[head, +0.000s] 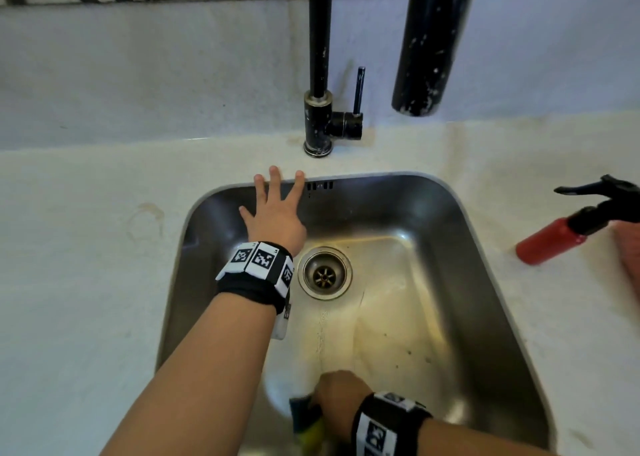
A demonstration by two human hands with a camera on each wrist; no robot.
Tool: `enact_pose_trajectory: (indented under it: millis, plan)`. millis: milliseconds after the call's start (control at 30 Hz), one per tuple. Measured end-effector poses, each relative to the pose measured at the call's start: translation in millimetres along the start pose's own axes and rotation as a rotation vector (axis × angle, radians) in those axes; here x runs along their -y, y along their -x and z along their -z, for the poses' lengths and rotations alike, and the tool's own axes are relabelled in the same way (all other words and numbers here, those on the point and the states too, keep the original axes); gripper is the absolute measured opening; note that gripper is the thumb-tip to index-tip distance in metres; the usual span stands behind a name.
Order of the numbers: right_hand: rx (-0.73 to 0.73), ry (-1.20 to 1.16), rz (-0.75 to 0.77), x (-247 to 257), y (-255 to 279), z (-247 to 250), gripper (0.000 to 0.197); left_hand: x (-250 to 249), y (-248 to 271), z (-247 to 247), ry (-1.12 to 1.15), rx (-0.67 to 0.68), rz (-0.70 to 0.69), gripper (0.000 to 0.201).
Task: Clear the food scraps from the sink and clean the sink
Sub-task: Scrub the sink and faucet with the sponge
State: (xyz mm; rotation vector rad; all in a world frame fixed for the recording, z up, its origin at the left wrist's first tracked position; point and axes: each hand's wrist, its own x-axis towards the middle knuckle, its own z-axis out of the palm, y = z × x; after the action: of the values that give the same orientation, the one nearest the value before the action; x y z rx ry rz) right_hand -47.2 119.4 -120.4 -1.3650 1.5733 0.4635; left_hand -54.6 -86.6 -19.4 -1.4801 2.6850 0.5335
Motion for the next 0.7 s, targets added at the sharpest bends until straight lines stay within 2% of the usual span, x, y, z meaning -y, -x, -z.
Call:
enact_pose_trajectory:
  millis: [167,267,333,467,533,600,700]
  plan:
    - [0.194,-0.001,0.05,-3.8,18.9,-1.7,0.034,-4.8,2.5,7.7,0.015,0.034,0.029,0.089]
    - [0.141,0.075,-0.027,-19.1,26.5,23.4,0.035,-12.3,0.2,16.4,0.014,0.063,0.074,0.085]
    - [0.044,0.099,-0.053,-38.9,18.5,50.3,0.032,-20.4,-3.1,21.8,-0.02,0.069,0.088,0.079]
    - [-0.362,0.045,-0.219,-84.5,-1.4,128.7,0.026,-42.6,-9.1,19.6,-0.091,0.094,0.002,0.074]
    - [-0.504,-0.009,-0.304,-105.3,-8.5,165.9,0.029,-51.7,-10.5,13.0,-0.116,0.097,-0.04,0.075]
    - [-0.568,-0.093,-0.35,-123.8,-19.5,190.9,0.034,-54.4,-12.4,6.6,-0.122,0.086,-0.051,0.078]
    - [-0.56,-0.135,-0.369,-138.3,-40.7,200.8,0.036,-51.9,-14.2,-0.8,-0.087,0.06,-0.048,0.078]
